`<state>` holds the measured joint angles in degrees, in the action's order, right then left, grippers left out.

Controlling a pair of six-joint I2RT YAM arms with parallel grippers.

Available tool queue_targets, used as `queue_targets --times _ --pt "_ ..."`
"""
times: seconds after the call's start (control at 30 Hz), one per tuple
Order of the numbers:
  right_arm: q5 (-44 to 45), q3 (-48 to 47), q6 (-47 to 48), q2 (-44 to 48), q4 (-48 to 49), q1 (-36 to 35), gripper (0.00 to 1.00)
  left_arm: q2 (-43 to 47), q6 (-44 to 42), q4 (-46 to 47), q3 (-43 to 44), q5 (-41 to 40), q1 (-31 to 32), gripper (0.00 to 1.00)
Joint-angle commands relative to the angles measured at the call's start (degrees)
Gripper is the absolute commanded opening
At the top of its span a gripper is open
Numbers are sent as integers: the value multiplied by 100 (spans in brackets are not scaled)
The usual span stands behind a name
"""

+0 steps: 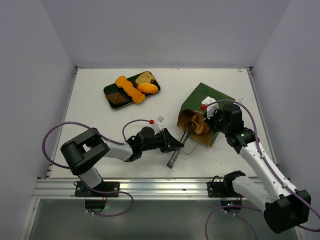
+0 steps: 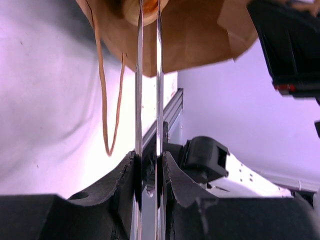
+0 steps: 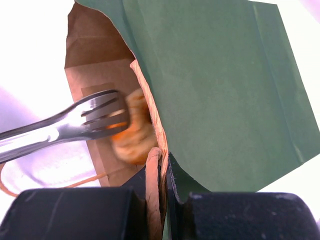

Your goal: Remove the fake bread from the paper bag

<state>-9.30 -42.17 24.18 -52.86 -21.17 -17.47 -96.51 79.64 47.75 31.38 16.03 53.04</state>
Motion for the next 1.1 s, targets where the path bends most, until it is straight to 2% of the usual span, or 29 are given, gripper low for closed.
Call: queue_targets --times 0.0,0.47,0.6,0.73,0.87,0.93,1.07 --pt "367 -19 -221 39 455 60 0 588 -334 -10 -201 137 58 0" --pt "710 192 -344 56 754 130 0 2618 -712 -1390 -1054 172 93 0" --pt "701 209 -353 100 754 139 0 3707 -818 -2329 -1300 -160 84 0" --pt "701 218 -362 118 755 157 0 4657 -1125 -3384 -1117 -478 40 0" --pt "701 218 -362 153 763 174 0 5316 -1485 -4569 -590 -592 -336 0" --pt "693 218 -371 188 763 165 0 5458 -1723 -4835 -257 -496 -591 0" --pt "684 227 -362 197 772 174 0 5486 -2100 -5485 272 -154 -1477 0"
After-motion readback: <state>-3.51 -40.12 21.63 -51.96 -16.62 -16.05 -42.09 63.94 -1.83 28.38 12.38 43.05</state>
